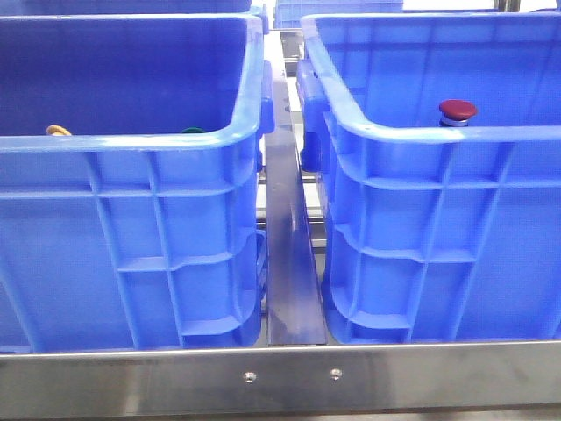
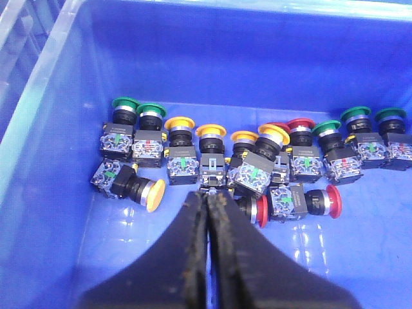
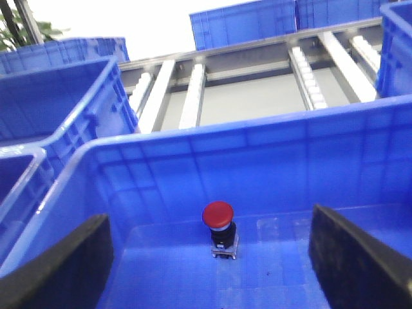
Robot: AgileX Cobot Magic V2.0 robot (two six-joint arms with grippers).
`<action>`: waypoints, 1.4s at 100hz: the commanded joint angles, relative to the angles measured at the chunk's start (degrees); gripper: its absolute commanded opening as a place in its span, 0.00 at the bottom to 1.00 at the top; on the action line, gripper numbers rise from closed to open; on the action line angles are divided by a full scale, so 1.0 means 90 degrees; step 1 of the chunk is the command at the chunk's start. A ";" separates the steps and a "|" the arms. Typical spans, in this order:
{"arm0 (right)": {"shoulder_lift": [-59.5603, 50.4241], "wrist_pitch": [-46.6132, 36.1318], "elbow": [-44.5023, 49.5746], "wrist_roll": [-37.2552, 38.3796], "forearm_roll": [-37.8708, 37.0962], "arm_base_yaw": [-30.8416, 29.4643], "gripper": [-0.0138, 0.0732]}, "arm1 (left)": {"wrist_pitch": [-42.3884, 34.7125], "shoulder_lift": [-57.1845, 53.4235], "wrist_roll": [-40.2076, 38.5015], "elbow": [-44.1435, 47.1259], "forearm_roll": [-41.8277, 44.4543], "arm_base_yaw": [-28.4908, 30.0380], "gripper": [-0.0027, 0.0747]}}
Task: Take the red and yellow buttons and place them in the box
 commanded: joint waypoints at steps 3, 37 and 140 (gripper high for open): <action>-0.0221 0.0147 -0.0087 -0.0063 -0.0026 -0.0013 0.88 | -0.0464 -0.0023 -0.0016 -0.0170 -0.0027 0.0024 0.01; -0.0273 0.0162 -0.0087 -0.0063 -0.0026 -0.0013 0.21 | -0.0464 -0.0023 -0.0016 -0.0170 -0.0027 0.0024 0.01; -0.0273 0.0166 -0.0087 -0.0059 -0.0020 -0.0013 0.08 | 0.0144 0.2124 0.1936 -0.1447 -0.0715 0.0024 0.79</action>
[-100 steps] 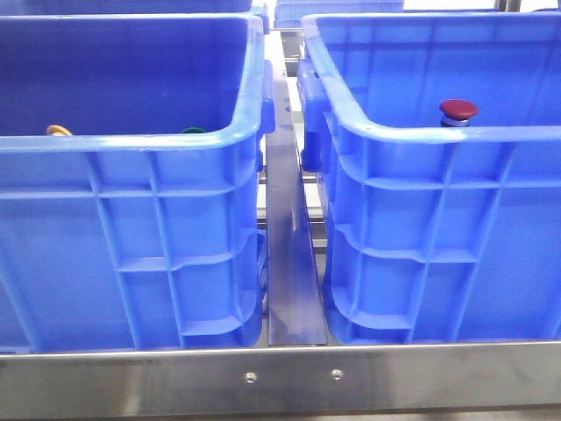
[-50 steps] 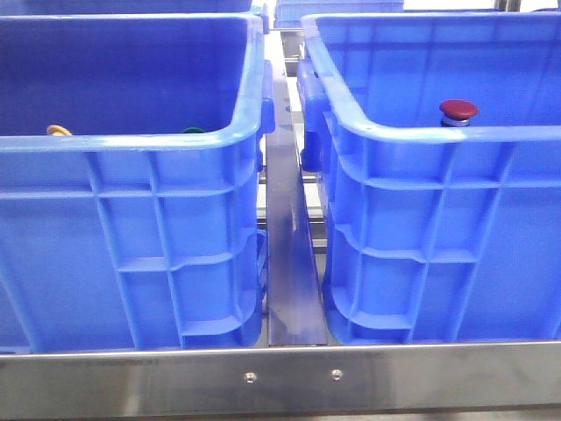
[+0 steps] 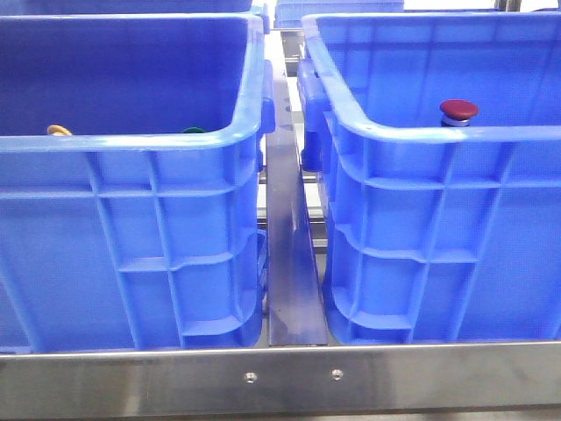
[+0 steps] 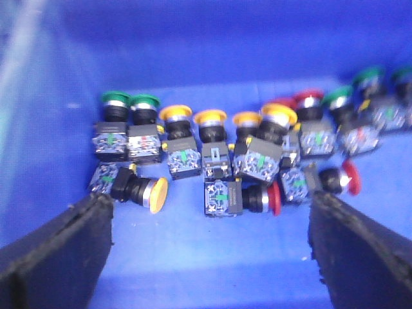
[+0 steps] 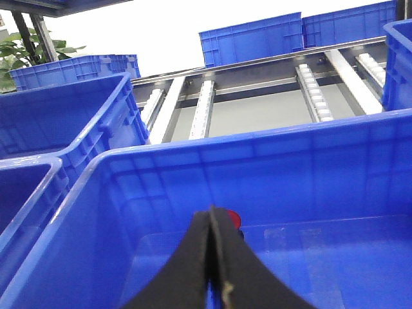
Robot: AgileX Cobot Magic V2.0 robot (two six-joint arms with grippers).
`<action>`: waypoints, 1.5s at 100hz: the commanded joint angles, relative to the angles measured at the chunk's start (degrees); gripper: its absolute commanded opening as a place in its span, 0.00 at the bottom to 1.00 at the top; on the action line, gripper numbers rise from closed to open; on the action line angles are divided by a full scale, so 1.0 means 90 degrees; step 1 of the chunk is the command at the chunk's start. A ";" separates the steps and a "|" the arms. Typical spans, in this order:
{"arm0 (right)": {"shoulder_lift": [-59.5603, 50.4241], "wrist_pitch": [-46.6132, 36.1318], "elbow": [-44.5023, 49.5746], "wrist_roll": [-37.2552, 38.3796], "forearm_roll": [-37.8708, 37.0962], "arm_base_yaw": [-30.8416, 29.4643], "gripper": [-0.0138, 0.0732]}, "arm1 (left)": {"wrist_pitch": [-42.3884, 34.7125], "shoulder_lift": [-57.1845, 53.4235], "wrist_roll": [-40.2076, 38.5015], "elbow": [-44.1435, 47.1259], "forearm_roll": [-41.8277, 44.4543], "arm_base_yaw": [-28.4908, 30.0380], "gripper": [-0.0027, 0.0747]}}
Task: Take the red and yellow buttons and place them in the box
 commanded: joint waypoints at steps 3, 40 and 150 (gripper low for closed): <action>-0.0004 0.0061 -0.0168 -0.0059 -0.0020 -0.0013 0.08 | -0.0132 0.0680 0.0817 -0.0685 -0.0443 0.0024 0.79; -0.0004 0.0022 -0.0168 -0.0059 -0.0020 -0.0013 0.08 | 0.0449 0.3037 0.2145 -0.1877 -0.0918 0.0024 0.79; 0.0004 0.0016 -0.0168 -0.0059 -0.0020 -0.0013 0.08 | -0.0605 0.4537 0.2584 -0.1923 -0.1304 -0.0418 0.49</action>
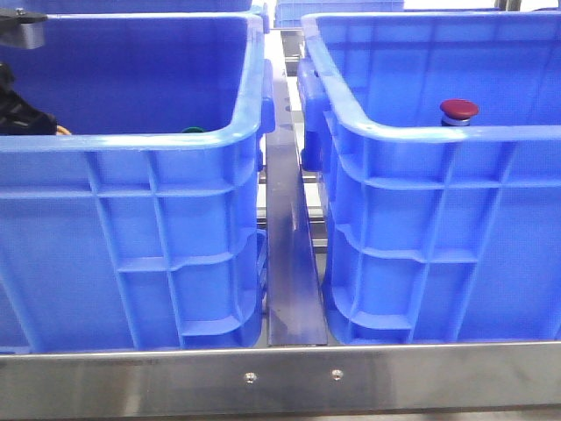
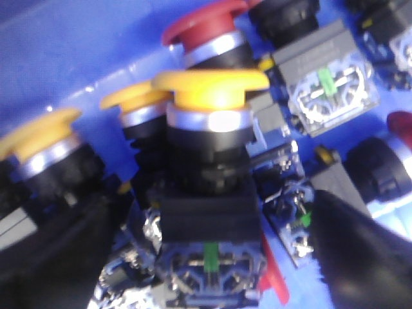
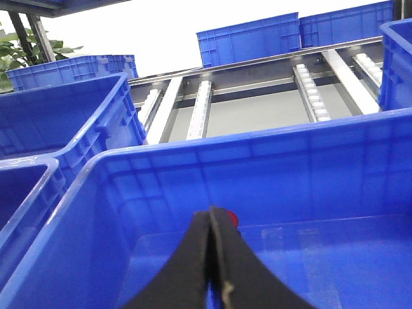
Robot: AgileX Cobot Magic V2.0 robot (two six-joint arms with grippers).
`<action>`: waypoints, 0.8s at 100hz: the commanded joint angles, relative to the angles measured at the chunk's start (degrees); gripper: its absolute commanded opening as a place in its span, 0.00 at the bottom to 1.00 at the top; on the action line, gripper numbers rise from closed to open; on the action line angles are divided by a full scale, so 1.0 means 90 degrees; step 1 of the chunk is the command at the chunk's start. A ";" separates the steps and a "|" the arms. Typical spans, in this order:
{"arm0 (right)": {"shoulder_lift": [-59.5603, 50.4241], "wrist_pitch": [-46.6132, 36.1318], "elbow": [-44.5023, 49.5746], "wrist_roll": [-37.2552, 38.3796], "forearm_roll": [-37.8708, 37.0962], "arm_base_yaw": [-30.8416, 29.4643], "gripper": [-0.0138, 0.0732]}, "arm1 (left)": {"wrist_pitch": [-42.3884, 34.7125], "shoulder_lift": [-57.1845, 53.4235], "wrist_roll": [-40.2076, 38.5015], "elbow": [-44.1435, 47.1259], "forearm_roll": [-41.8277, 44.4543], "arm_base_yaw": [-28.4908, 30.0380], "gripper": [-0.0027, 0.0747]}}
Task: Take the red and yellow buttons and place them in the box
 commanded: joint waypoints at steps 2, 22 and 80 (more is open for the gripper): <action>0.0004 0.0049 -0.0168 -0.0059 -0.0020 -0.0013 0.08 | -0.0284 -0.0240 -0.0114 -0.0204 -0.0137 -0.0041 0.45; 0.0004 0.0049 -0.0168 -0.0059 -0.0020 -0.0013 0.08 | -0.0164 -0.0350 -0.0114 -0.0204 -0.0361 -0.0041 0.01; 0.0004 0.0064 -0.0168 -0.0059 -0.0020 -0.0013 0.08 | 0.0908 -0.2789 -0.0114 -0.0193 -0.1154 -0.0440 0.01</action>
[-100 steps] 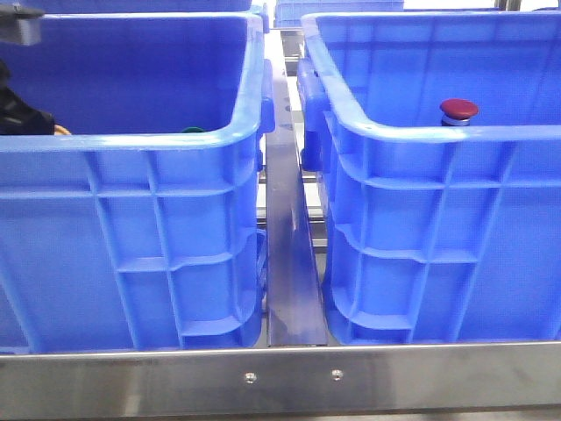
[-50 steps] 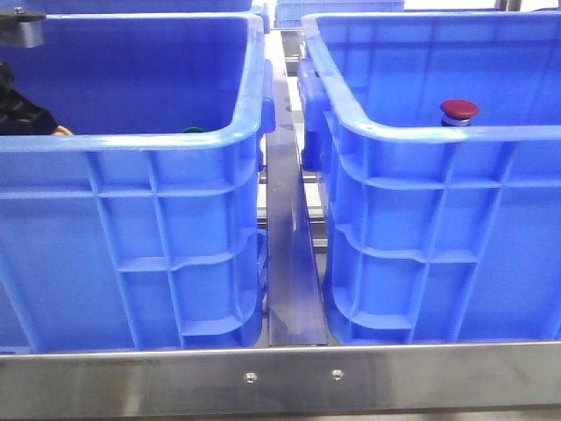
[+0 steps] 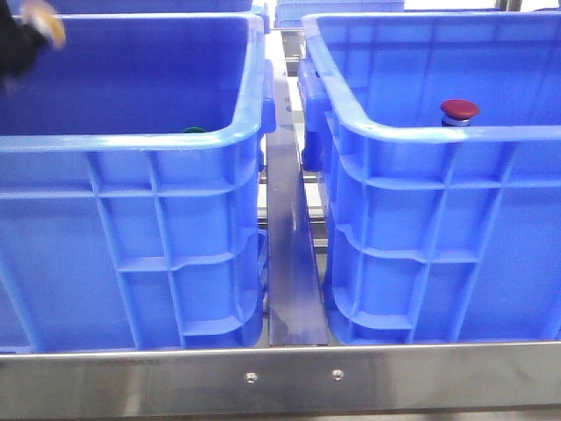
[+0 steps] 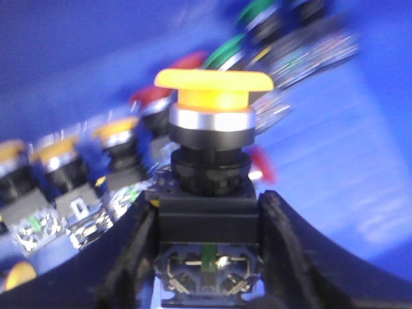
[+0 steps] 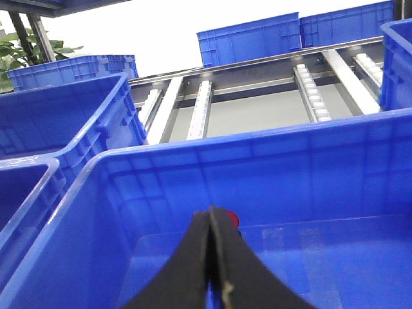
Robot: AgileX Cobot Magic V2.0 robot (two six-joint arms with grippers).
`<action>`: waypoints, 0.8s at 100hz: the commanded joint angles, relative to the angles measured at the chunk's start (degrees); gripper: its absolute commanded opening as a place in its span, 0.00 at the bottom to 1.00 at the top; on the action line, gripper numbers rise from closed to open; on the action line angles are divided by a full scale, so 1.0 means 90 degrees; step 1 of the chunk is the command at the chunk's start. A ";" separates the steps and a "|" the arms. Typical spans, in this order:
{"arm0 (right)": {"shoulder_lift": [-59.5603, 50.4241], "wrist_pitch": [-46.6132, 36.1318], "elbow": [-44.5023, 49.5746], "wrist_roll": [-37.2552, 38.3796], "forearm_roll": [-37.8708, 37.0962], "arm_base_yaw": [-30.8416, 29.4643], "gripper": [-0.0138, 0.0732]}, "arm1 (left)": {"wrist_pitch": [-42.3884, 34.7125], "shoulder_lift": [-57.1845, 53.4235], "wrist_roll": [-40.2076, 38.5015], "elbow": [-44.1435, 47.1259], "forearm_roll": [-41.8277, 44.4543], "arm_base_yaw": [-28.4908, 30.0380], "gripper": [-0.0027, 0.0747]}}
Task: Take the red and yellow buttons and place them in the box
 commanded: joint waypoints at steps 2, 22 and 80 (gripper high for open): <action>0.0004 0.0064 -0.0168 -0.0059 -0.0020 -0.0013 0.08 | -0.0121 -0.0732 -0.0062 -0.0190 -0.0207 -0.0280 0.01; 0.0004 0.0092 -0.0168 -0.0059 -0.0020 -0.0013 0.08 | -0.0016 -0.1574 -0.0062 -0.0190 -0.0235 -0.1199 0.01; 0.0004 0.0662 -0.0168 -0.0059 -0.0020 -0.0013 0.33 | -0.0582 -0.1818 -0.0062 -0.0190 -0.0274 -0.3974 0.01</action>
